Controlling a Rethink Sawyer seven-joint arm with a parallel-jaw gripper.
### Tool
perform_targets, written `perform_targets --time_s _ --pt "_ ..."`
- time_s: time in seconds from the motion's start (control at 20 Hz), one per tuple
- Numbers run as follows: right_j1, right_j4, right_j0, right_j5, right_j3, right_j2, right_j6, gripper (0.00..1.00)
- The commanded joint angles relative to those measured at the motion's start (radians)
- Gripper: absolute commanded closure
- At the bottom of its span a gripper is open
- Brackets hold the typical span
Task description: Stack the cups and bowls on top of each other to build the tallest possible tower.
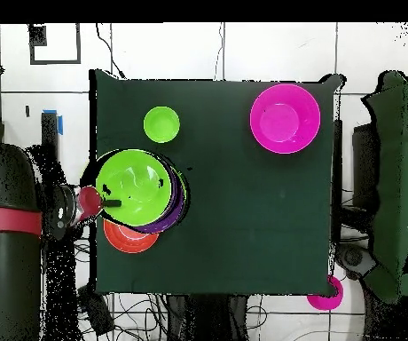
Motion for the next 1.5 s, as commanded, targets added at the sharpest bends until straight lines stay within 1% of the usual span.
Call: perform_targets --time_s 0.05,0.3,0.4,0.5,0.6,0.75,1.0,1.2,1.35,1.5 --pt "0.016 -0.046 -0.027 -0.076 0.086 0.059 0.029 1.00" --pt "0.013 -0.062 -0.029 -0.096 0.099 0.057 0.016 1.00" --pt "0.003 -0.072 -0.031 -0.114 0.119 0.054 -0.001 1.00" --pt "0.010 -0.087 -0.028 -0.133 0.131 0.047 0.005 1.00" --pt "0.017 -0.080 -0.029 -0.151 0.137 0.050 0.017 1.00" --pt "0.021 -0.074 -0.024 -0.140 0.127 0.049 0.020 1.00" --pt "0.026 -0.082 -0.021 -0.157 0.135 0.042 0.020 1.00" --pt "-0.006 -0.076 -0.024 -0.134 0.147 0.041 -0.019 1.00" --pt "-0.031 -0.068 -0.025 -0.095 0.138 0.040 -0.042 1.00" --pt "-0.029 -0.066 -0.027 -0.078 0.126 0.043 -0.048 1.00"
